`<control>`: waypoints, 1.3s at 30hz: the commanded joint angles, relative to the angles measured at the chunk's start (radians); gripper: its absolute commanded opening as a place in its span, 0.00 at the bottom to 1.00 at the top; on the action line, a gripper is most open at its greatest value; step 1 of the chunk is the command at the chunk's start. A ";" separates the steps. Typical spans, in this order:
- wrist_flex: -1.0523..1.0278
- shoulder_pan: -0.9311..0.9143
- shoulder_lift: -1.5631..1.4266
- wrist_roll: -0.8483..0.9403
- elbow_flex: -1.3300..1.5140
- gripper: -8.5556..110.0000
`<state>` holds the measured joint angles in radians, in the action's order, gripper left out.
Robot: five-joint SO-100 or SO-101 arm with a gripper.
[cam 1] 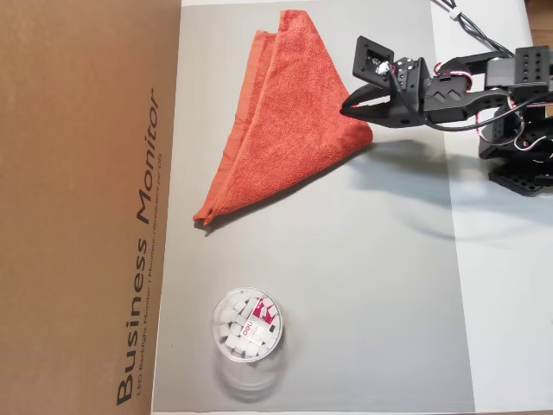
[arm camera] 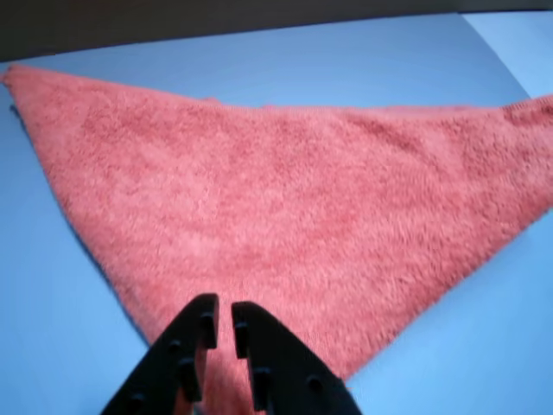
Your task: Fold the blanket.
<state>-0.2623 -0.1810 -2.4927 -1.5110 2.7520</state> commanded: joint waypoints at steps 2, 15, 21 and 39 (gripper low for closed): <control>-0.178 0.012 -0.126 0.009 -0.006 0.07; -0.627 0.091 -0.325 0.009 -0.015 0.07; -0.802 0.124 -0.422 0.009 -0.008 0.07; -0.923 0.144 -0.727 0.006 0.227 0.07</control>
<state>-1.1842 -0.0430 -3.1907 -1.5018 2.9637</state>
